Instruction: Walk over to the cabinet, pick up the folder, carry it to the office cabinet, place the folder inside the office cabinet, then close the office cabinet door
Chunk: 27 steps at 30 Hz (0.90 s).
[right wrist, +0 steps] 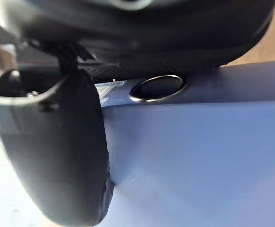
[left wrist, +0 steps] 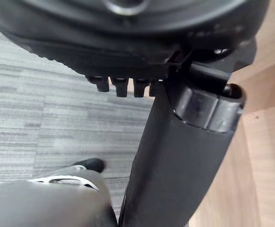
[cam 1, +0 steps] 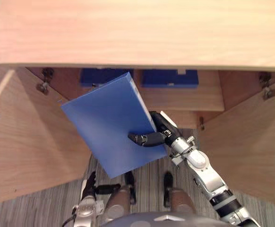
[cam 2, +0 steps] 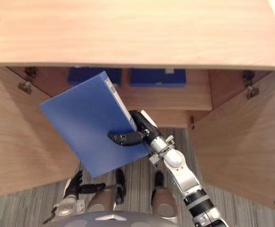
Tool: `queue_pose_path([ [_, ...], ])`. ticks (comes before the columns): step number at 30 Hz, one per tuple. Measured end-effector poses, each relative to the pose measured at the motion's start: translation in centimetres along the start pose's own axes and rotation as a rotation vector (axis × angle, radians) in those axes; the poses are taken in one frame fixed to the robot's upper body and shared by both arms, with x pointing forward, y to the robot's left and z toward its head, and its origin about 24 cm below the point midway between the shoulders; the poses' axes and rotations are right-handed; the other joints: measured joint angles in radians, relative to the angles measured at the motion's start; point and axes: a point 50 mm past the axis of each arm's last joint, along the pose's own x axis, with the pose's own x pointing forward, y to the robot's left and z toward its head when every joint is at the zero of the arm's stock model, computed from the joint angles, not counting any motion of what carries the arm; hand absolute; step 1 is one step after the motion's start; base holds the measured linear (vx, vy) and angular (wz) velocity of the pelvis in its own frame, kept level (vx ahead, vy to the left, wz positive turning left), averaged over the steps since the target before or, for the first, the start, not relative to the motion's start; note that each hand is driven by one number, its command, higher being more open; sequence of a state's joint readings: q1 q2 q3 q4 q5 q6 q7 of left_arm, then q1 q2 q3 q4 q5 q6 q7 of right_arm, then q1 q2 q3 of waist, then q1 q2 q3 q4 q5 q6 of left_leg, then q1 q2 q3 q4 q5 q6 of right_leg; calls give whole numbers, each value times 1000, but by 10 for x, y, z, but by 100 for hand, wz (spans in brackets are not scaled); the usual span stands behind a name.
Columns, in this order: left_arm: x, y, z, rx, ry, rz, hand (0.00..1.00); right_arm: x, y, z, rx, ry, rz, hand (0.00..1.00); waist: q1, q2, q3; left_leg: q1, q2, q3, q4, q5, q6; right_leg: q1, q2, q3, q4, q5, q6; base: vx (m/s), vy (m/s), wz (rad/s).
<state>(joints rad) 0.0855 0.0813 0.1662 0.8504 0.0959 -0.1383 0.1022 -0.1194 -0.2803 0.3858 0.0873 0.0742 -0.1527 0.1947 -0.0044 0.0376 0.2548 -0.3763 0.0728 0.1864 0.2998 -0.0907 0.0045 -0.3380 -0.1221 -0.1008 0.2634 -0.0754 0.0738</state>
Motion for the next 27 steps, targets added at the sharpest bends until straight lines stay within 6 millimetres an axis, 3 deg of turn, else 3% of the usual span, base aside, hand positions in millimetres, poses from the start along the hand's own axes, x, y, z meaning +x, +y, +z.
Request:
queue_pose_path([
  [5, 10, -6, 38, 2, -131, -14, 100, 8, -6, 0, -74, 17, -26, 0, 3, 8, 83, -153, 21, -3, 136, -25, 7, -162, -10, 6, 151, -36, -4, -140, -22, -2],
  [9, 10, -8, 67, -7, -241, -3, 100, 13, -20, 19, -83, -62, -116, 0, 8, 16, 121, -292, 44, -5, 254, -62, 1, -309, -18, 12, 281, -79, -15, -163, -53, -3],
  [13, -15, -13, 114, -42, -484, -27, 100, 4, -49, 58, -2, -245, -302, 0, 27, 20, 175, -408, 61, -30, 341, -77, -4, -417, -21, -9, 378, -111, -32, -115, -57, 8],
  [16, -40, -11, 135, -84, -628, -37, 100, -6, -75, 75, 151, -364, -482, 0, 55, 27, 180, -453, 69, -45, 390, -92, -3, -460, -22, -18, 437, -141, -36, -21, -51, 10],
  [22, -59, -2, 152, -104, -740, -13, 100, -15, -122, 111, 300, -579, -685, 0, 83, 44, 192, -529, 75, -65, 439, -113, -16, -536, -30, -40, 506, -183, -48, 50, -42, 8],
  [27, -60, -12, 160, -150, -756, -32, 100, -3, -139, 139, 388, -684, -717, 0, 86, 48, 202, -540, 84, -71, 442, -125, -25, -545, -30, -63, 515, -187, -53, 62, -13, -1],
])
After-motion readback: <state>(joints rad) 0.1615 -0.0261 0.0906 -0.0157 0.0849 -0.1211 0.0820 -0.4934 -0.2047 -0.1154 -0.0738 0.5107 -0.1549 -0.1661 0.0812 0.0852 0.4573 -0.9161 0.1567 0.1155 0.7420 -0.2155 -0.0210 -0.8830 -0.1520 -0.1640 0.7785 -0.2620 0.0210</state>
